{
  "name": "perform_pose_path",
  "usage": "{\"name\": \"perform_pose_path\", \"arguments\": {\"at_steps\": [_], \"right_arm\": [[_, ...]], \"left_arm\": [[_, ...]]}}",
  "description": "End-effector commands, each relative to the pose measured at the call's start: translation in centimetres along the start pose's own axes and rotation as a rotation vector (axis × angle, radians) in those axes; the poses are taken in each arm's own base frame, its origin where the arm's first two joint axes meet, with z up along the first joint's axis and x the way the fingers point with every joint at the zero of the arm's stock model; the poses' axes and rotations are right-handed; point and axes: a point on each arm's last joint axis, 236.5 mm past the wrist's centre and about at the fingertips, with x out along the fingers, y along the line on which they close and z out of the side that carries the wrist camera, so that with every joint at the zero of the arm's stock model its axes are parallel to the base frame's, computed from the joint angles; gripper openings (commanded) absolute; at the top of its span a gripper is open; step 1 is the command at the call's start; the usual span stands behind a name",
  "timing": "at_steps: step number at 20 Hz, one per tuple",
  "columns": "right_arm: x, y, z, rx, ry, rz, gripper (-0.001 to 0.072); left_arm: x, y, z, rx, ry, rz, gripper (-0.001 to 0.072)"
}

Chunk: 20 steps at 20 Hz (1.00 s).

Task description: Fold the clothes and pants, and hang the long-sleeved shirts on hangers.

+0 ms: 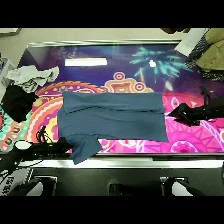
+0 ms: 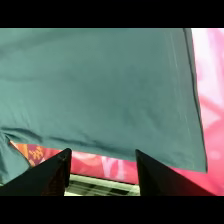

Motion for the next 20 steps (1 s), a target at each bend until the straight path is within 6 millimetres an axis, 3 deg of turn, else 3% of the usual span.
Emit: {"name": "perform_pose_path", "arguments": {"at_steps": [1,4,6,11,14,18,20], "right_arm": [[-0.4,-1.5,-0.1,0.002,0.003,-0.034,0.048],[0.5,-4.5,-1.1,0.086,0.065,-0.048,0.0501],[2.5,-6.4,-3.2,0.114,0.156,-0.071,0.0569],[6.0,-10.0,-7.4,0.168,0.278,-0.121,0.0592],[7.1,-10.2,-7.8,0.187,0.262,-0.11,0.0585],[7.9,-9.8,-6.9,0.187,0.209,-0.077,0.058],[8.2,-9.4,-6.5,0.2,0.196,-0.053,0.0537]], "left_arm": [[0.0,-0.2,0.0,-0.003,0.002,-0.006,0.0015],[0.0,-0.2,-0.1,-0.003,0.004,-0.006,0.0014],[0.0,-0.2,-0.1,-0.003,0.004,-0.006,0.0015],[0.0,-0.3,-0.5,-0.003,0.02,-0.009,0.0015],[0.0,-0.3,-0.8,-0.003,0.035,-0.011,0.0015],[0.0,-0.4,-1.1,-0.002,0.048,-0.013,0.0015],[0.0,-0.4,-1.1,-0.002,0.048,-0.013,0.0015]]}}
